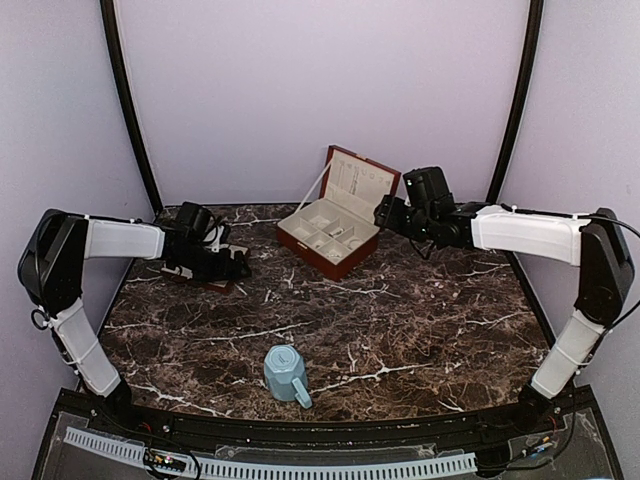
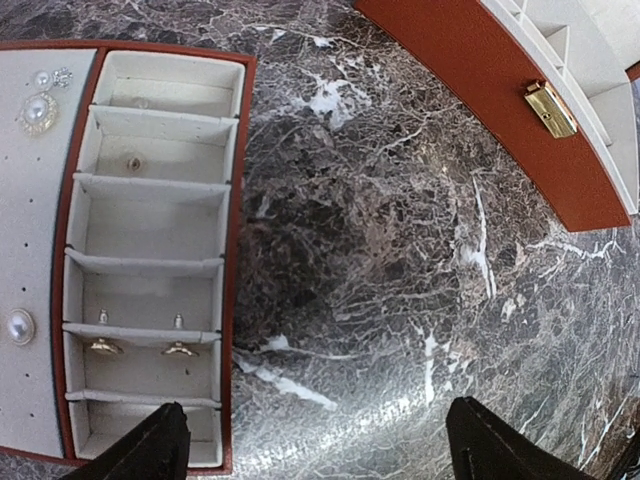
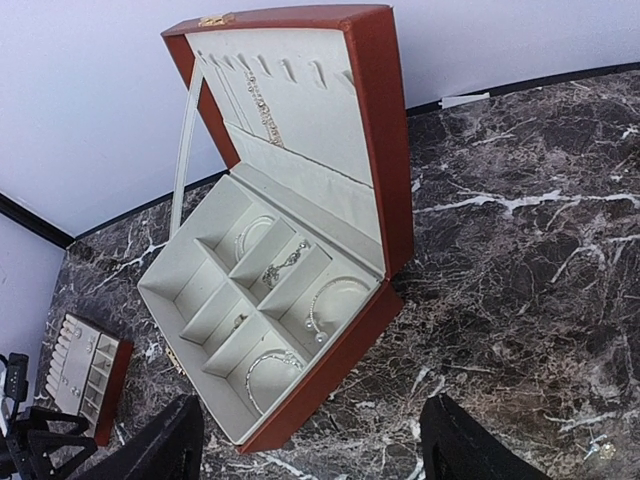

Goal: Organize the mixed jewelry
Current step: Position the compartment layer at the center of the board.

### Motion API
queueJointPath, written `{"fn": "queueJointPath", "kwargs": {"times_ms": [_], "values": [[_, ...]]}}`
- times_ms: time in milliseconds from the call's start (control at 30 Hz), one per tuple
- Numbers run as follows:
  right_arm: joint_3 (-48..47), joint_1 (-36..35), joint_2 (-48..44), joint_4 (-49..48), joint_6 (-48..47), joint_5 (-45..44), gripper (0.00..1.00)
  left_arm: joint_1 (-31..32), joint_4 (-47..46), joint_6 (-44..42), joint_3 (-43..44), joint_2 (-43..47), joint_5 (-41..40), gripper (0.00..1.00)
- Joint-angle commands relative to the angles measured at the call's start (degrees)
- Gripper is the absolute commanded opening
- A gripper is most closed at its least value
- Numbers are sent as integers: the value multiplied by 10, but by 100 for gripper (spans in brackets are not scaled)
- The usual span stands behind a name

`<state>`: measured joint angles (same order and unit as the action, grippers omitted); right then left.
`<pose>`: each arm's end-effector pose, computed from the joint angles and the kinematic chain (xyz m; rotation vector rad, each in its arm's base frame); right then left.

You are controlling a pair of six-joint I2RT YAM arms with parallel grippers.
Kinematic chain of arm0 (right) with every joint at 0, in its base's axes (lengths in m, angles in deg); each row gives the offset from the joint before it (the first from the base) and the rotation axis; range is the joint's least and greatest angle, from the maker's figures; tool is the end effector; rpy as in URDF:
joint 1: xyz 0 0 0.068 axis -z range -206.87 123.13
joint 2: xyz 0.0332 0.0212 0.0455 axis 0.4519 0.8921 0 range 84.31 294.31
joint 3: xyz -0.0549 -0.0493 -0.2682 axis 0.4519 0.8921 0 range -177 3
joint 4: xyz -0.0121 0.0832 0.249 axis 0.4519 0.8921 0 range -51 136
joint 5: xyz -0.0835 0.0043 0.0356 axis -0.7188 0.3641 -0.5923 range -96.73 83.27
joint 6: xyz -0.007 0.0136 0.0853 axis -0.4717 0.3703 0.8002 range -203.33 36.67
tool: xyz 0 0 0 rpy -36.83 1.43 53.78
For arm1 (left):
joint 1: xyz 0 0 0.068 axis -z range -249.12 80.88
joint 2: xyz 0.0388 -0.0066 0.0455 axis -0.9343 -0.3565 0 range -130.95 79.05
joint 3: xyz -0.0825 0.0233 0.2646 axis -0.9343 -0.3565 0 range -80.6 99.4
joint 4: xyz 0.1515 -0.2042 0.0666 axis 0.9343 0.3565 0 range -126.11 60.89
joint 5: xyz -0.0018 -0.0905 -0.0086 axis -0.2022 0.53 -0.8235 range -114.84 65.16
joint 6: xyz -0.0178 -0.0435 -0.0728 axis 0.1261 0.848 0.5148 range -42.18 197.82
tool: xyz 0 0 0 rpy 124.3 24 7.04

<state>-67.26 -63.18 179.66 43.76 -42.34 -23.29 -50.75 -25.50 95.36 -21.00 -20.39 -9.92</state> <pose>0.3527 0.2321 0.2583 0.2629 2.0940 0.5218 0.3603 -0.1404 0.1533 0.1357 2.4989 -0.5886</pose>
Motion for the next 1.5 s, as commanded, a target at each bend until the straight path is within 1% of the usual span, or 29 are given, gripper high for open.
{"fn": "queueJointPath", "kwargs": {"times_ms": [0,867,1233,1467], "values": [[6,3,-13,-1,-1,-14,75,8,21,-8,5,12,-16,92],[19,3,-16,2,10,-22,74,24,27,-7,-3,-4,-19,92],[32,3,-24,-2,13,-25,74,32,29,-11,-4,-10,-36,92],[33,3,-24,-1,13,-29,74,47,21,-19,-7,-7,-12,92]]}}
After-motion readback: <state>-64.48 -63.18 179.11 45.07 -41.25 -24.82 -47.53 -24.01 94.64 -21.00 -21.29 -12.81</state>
